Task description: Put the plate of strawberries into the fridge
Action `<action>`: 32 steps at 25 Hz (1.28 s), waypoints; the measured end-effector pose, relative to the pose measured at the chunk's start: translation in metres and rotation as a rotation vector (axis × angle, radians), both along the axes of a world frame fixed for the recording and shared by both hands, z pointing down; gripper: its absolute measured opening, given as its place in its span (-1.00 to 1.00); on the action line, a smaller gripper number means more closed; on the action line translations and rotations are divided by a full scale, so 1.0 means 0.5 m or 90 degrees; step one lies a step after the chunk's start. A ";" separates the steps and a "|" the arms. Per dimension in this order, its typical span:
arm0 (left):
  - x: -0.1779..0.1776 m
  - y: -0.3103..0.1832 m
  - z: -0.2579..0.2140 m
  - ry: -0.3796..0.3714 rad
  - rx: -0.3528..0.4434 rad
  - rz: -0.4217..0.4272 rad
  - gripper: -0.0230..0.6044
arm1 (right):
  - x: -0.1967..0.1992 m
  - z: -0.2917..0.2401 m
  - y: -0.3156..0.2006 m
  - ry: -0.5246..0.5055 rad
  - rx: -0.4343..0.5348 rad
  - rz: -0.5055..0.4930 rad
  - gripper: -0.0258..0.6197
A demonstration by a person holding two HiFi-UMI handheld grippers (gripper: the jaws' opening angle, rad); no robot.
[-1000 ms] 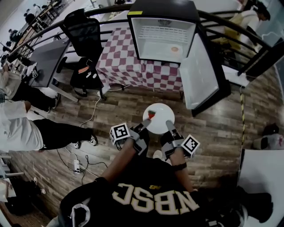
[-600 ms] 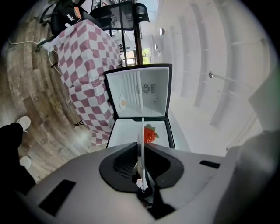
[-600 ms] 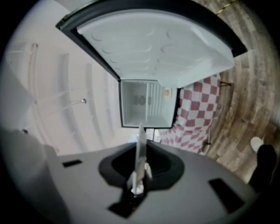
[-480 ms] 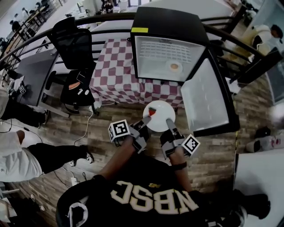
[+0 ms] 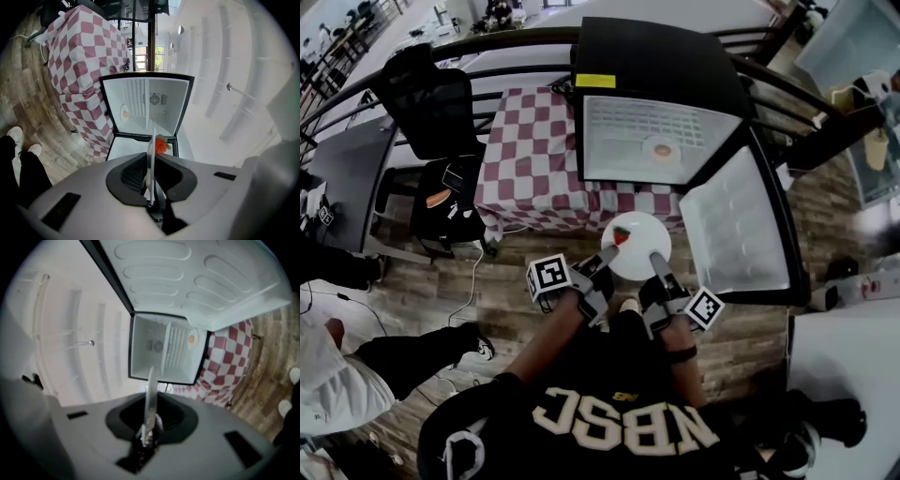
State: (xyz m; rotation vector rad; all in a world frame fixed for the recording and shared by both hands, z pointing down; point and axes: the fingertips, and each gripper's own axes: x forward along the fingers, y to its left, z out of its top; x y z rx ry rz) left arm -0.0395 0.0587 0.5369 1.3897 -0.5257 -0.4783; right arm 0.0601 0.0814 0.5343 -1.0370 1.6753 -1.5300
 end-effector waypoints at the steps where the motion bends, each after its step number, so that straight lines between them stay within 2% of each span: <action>1: 0.001 -0.009 -0.001 0.004 -0.003 0.002 -0.80 | -0.001 0.001 -0.009 -0.003 0.001 -0.004 -0.77; 6: 0.009 -0.067 0.008 0.008 -0.010 -0.012 -0.80 | 0.001 0.011 -0.073 -0.020 0.010 -0.024 -0.77; 10: 0.022 -0.128 0.015 0.002 -0.028 -0.043 -0.80 | 0.019 0.009 -0.142 0.013 0.028 -0.037 -0.77; 19: 0.077 -0.297 -0.024 -0.026 -0.010 -0.101 -0.80 | 0.077 -0.021 -0.325 -0.001 0.008 -0.065 -0.77; 26: 0.099 -0.352 -0.005 -0.040 0.004 -0.128 -0.80 | 0.101 0.008 -0.383 -0.006 -0.002 -0.080 -0.77; 32: 0.107 -0.392 0.016 -0.050 -0.021 -0.137 -0.80 | 0.110 0.014 -0.434 -0.006 -0.007 -0.087 -0.77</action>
